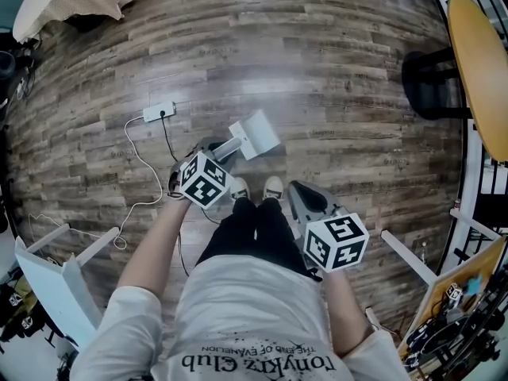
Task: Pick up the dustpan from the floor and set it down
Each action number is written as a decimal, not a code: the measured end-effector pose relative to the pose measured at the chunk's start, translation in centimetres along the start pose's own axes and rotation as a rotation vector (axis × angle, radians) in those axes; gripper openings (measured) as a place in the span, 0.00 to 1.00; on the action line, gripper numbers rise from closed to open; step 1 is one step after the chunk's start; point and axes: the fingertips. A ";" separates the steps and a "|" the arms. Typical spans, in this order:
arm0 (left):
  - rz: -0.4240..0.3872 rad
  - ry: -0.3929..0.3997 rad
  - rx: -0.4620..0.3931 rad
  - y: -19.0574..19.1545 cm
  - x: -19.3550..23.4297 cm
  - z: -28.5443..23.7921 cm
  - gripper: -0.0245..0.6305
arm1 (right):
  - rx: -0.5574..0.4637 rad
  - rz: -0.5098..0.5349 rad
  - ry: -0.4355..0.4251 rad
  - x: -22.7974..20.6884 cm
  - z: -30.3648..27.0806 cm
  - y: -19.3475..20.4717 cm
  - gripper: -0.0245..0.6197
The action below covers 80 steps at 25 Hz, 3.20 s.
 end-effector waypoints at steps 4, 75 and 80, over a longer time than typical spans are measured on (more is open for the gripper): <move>0.003 0.005 0.020 0.5 -0.1 0.2 0.21 | 0.001 0.005 -0.001 0.4 0.0 0.1 0.08; 0.423 -0.221 -0.323 -4.5 -10.1 20.3 0.07 | -0.102 0.268 -0.110 9.7 5.8 -0.9 0.08; 0.498 -0.215 -0.374 -4.1 -10.7 20.9 0.07 | -0.115 0.257 -0.096 10.0 5.8 -0.5 0.08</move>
Point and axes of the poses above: the fingertips, and each gripper's own axes: z backward along the fingers, x to its left, y out of its underside, and after that the axes turned 6 degrees about -z, right-handed
